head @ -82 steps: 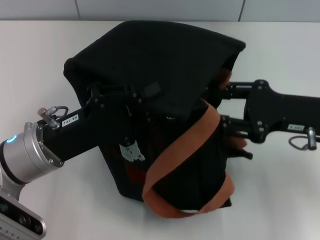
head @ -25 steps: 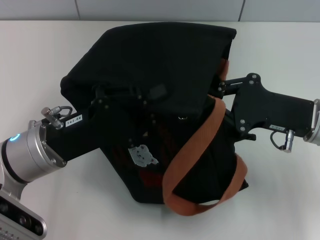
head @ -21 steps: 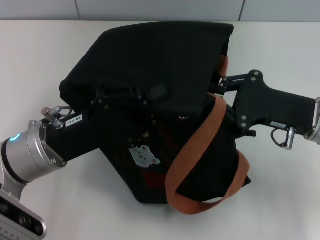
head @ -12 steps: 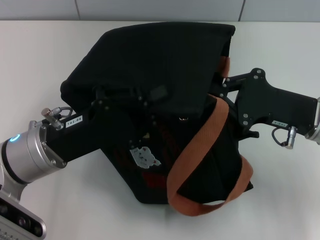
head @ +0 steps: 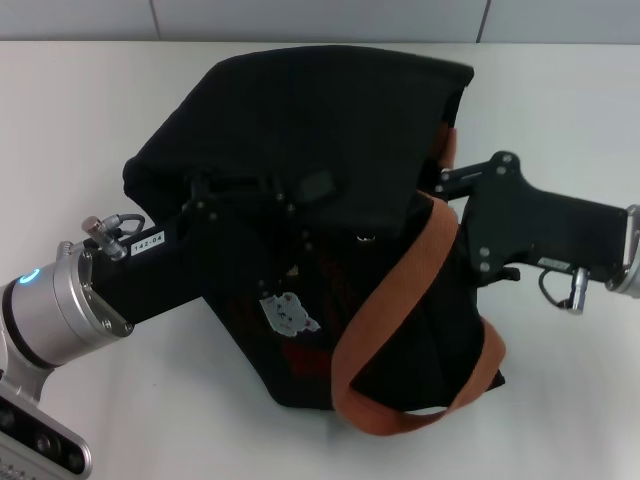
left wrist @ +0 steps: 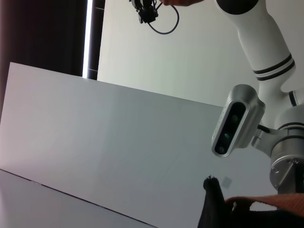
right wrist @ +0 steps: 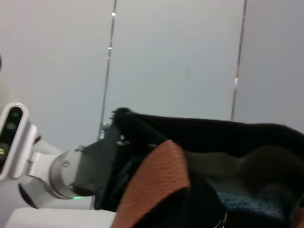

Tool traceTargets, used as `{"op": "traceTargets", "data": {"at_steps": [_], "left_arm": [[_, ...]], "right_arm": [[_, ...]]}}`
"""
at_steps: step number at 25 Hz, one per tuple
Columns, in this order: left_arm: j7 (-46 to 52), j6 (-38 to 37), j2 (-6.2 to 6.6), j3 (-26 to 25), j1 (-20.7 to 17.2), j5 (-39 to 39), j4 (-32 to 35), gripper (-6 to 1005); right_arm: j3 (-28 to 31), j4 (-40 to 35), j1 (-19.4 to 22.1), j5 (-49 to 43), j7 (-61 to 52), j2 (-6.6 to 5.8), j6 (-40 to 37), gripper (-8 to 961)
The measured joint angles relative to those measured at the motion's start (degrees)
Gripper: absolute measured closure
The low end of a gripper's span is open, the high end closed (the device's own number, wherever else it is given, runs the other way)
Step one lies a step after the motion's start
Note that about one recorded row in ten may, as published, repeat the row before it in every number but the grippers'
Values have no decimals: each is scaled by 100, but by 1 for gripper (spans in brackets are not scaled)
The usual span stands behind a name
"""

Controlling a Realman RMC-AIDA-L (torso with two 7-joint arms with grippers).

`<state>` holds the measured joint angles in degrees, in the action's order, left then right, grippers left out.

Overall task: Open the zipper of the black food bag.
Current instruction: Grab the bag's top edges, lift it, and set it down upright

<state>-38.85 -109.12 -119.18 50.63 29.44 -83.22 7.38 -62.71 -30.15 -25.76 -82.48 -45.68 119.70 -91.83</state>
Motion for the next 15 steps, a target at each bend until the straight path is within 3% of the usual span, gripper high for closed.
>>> {"op": "traceTargets", "data": {"at_steps": [4, 9, 12, 15], "left_arm": [[0, 0, 0, 4, 0, 2, 0, 911], [0, -4, 1, 9, 0, 4, 0, 911], [0, -10, 0, 9, 0, 4, 0, 911], [0, -10, 0, 9, 0, 5, 0, 911]], "right_arm": [[-49, 0, 7, 8, 0, -17, -211, 954], [2, -12, 118, 11, -29, -37, -492, 766], [11, -65, 227, 17, -29, -39, -608, 564], [11, -65, 229, 17, -27, -38, -579, 564]]}}
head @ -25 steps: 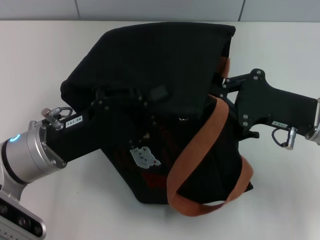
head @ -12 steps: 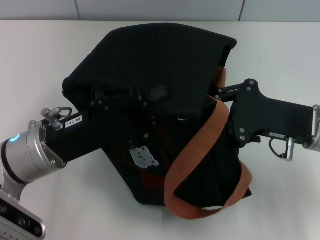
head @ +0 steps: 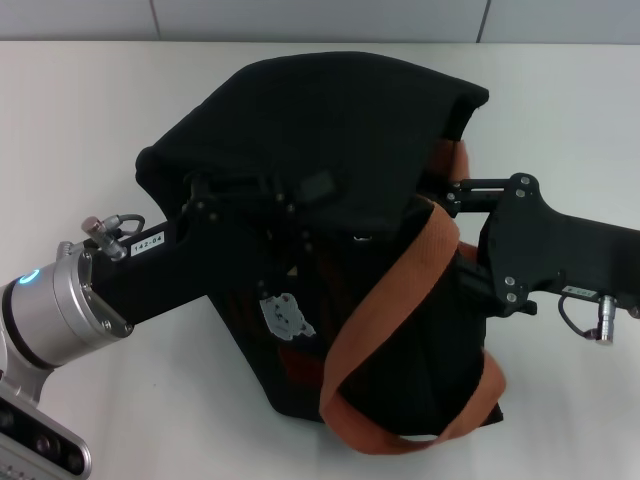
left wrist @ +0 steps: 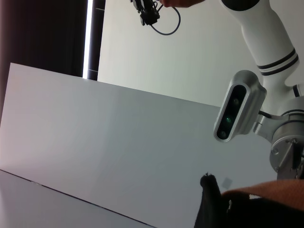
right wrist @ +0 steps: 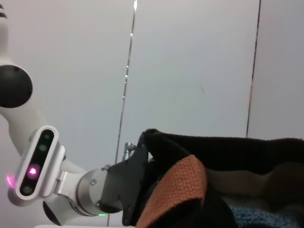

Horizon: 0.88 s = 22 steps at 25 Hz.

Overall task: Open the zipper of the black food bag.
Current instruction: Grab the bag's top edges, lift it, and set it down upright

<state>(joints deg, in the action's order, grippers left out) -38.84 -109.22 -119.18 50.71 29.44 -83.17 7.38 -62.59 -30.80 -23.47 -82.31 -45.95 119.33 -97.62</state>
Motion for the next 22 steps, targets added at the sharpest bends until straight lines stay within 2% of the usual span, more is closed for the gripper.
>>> {"op": "traceTargets", "data": {"at_steps": [12, 17, 22], "left_arm": [[0, -3, 0, 36, 18, 10, 0, 911], [0, -3, 0, 50, 30, 9, 0, 911], [0, -3, 0, 60, 44, 6, 0, 911]], "right_arm": [[-42, 184, -55, 407, 366, 46, 221, 593], [-59, 203, -69, 394, 355, 47, 247, 751], [-63, 206, -77, 358, 325, 42, 289, 765]]}}
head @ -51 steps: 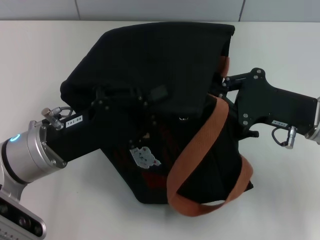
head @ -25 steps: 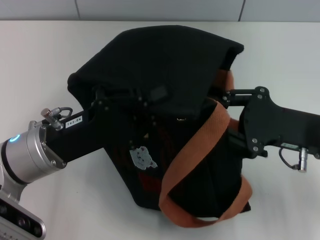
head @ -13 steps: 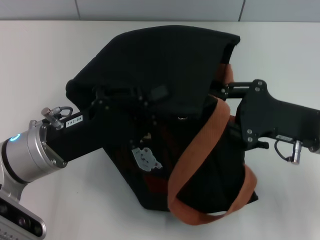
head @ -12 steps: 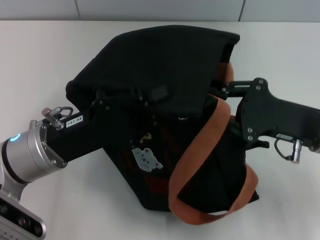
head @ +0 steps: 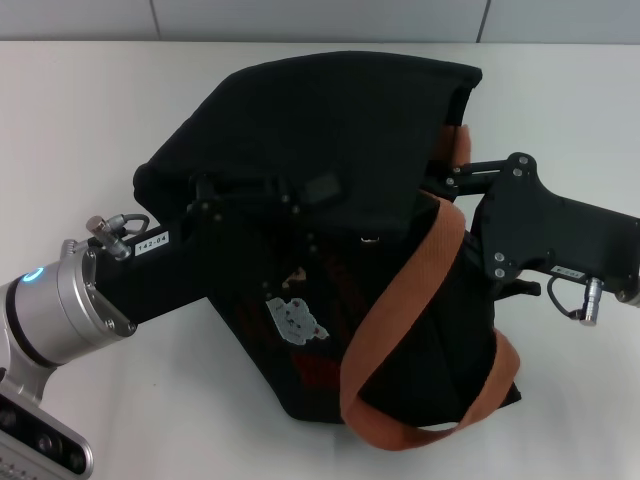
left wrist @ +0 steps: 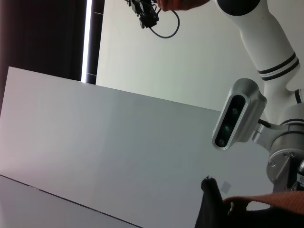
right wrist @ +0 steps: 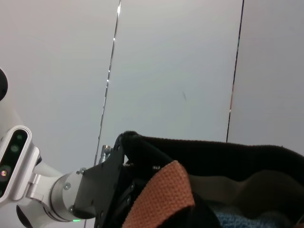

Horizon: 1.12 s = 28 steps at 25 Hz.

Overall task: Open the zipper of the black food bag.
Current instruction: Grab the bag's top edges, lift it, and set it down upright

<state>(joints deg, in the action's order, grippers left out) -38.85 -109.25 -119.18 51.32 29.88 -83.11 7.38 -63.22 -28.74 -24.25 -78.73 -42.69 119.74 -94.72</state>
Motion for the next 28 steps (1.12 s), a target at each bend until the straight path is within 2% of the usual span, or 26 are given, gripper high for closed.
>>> {"op": "traceTargets", "data": {"at_steps": [7, 15, 19, 24, 26, 28], "left_arm": [[0, 0, 0, 2, 9, -6, 0, 911], [0, -1, 0, 1, 9, -7, 0, 912], [-1, -1, 0, -1, 9, 3, -7, 912], [-10, 31, 0, -59, 36, 30, -102, 912], [-25, 41, 0, -103, 58, 37, -170, 912], [-53, 52, 0, -184, 109, 48, -286, 912]], "right_arm": [[-103, -22, -30, -40, -23, -16, 89, 814], [-115, -87, -20, -118, -134, -40, 45, 950], [-111, -226, 57, -207, -247, -50, -9, 952], [-63, -744, 448, -460, -495, -78, -75, 952], [108, -982, 744, -680, -555, -139, -366, 952], [223, -994, 777, -833, -609, -153, -479, 952]]}}
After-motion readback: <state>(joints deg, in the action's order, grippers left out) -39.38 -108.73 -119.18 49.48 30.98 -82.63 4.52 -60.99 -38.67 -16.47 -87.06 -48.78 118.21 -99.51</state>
